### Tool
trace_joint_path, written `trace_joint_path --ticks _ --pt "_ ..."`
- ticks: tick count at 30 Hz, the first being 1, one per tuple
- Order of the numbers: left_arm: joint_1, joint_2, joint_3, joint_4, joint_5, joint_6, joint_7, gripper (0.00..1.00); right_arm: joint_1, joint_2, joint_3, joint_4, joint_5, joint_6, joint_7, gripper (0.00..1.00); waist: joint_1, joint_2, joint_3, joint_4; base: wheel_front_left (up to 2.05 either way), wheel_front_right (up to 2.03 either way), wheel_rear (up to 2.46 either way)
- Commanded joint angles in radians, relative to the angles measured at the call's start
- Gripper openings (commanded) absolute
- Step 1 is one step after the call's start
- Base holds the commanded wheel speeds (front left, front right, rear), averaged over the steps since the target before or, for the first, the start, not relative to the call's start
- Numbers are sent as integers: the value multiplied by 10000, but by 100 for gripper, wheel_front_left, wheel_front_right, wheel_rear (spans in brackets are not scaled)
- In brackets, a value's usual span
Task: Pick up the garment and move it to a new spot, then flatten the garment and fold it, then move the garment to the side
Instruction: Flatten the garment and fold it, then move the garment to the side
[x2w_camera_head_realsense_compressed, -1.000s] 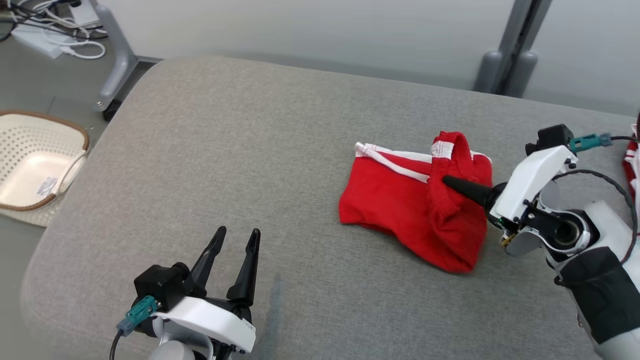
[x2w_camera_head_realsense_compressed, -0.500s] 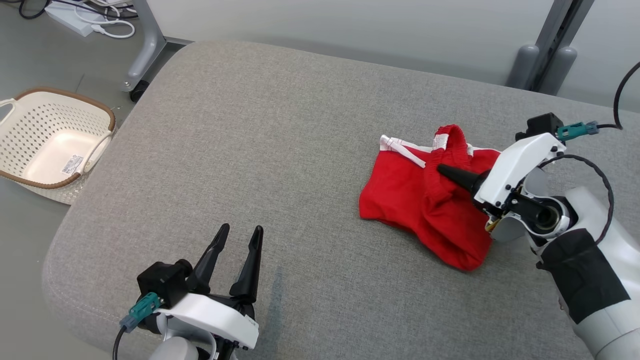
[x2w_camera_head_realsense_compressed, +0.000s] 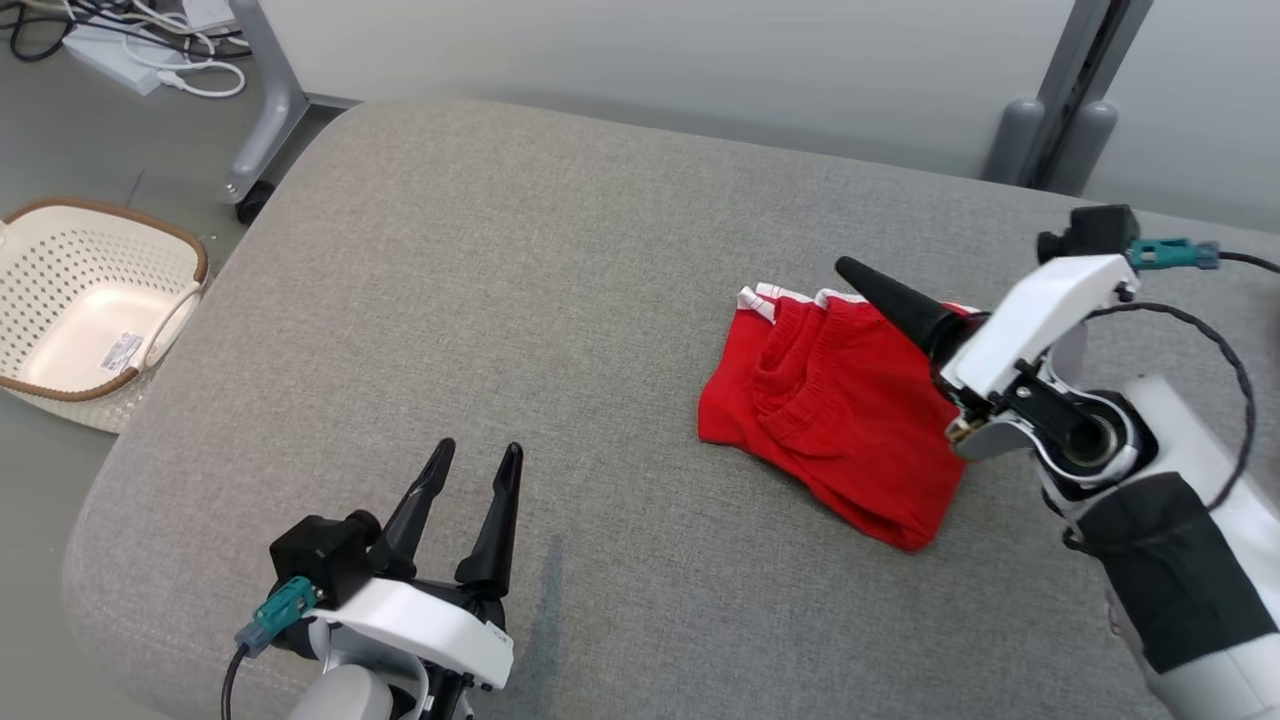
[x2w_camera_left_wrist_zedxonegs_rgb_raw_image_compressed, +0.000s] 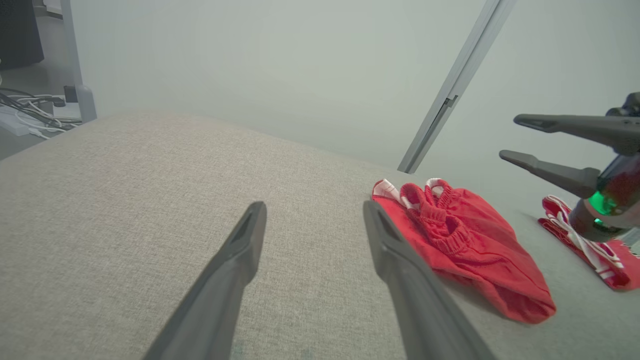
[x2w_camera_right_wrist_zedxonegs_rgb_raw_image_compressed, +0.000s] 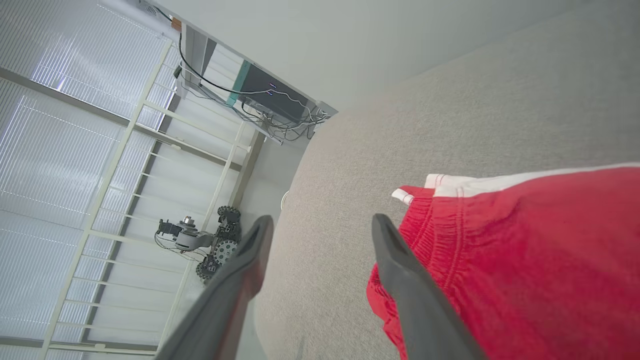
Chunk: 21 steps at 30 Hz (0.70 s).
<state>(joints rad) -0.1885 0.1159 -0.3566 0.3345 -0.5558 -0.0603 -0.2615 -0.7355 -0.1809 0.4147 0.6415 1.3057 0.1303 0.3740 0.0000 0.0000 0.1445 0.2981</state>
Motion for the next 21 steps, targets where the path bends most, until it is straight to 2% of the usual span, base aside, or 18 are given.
trace_joint_path --ticks 1,7,13,21 --pt "38 80 39 4 43 -2 -43 100 254 -258 37 -242 -38 11 -155 100 0 0 -93 -87 0 0 0" --pt "165 168 57 -25 40 41 -47 100 986 -1166 124 -1033 -95 12 -745 100 0 0 -357 -372 0 0 0" --pt "310 235 -11 -101 18 78 46 100 1428 -1820 345 -339 -652 12 -1080 100 0 0 -490 -554 0 0 0" --pt "253 271 -100 -217 11 115 180 100 868 -1416 515 1391 -893 18 -380 100 0 0 -307 -565 0 0 0"
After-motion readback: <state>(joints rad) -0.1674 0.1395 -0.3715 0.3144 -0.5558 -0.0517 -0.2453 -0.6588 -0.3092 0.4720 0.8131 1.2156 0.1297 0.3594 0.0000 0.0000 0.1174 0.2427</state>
